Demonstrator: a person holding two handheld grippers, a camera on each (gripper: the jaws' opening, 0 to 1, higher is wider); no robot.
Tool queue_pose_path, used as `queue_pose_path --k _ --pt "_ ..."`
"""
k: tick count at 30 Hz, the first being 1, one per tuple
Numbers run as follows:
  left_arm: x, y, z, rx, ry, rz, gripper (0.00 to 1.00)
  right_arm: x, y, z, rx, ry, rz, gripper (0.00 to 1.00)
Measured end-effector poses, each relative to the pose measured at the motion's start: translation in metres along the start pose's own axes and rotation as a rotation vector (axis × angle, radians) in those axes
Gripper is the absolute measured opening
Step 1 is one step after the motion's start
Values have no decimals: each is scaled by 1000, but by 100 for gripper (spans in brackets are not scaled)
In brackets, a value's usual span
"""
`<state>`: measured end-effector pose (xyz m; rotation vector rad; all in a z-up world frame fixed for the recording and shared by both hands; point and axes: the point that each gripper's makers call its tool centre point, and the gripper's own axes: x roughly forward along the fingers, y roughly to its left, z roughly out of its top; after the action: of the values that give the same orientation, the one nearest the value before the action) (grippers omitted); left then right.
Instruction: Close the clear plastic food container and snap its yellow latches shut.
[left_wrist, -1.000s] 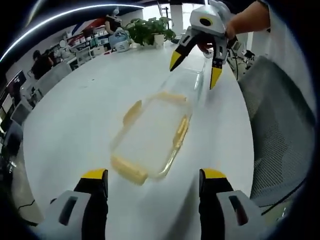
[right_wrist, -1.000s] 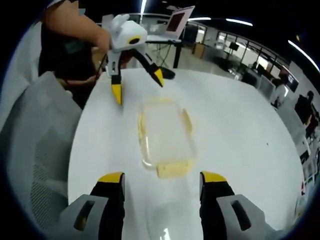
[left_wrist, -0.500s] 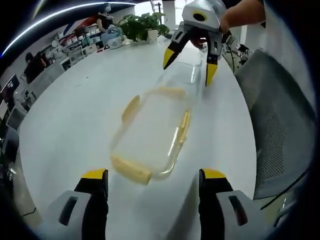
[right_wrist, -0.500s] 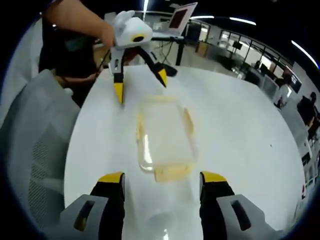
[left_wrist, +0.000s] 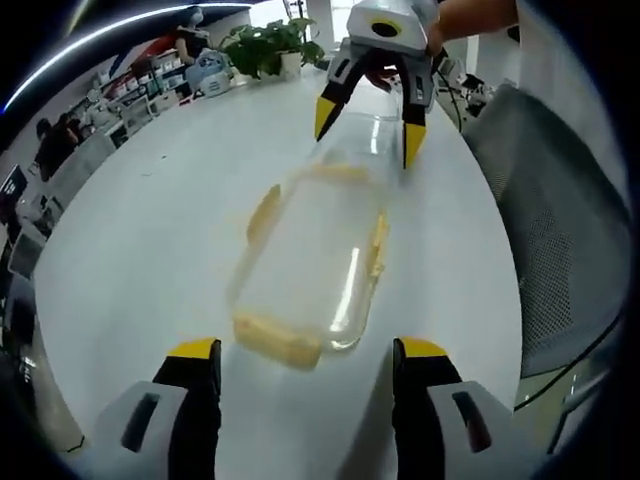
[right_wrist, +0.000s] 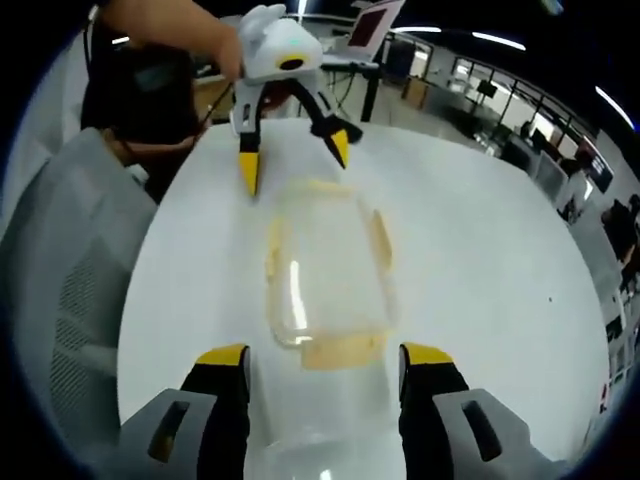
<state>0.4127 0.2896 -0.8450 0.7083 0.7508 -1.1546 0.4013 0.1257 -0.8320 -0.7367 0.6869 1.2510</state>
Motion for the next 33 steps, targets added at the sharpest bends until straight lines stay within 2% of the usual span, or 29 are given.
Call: queue_pose_path --k 23,26,27,30,33 --pt "10 14 -5 109 66 -65 68 19 -5 -8 -17 68 57 60" --pt "13 11 -10 190 106 -92 65 21 -6 -9 -14 74 62 60" --pt "13 12 -5 174 88 -91 65 21 -5 -9 -12 74 69 60" --pt "15 15 -2 150 85 -86 65 22 -5 -8 -23 79 72 60" --pt "16 12 -1 160 77 -102 64 22 -6 -8 -25 87 77 60"
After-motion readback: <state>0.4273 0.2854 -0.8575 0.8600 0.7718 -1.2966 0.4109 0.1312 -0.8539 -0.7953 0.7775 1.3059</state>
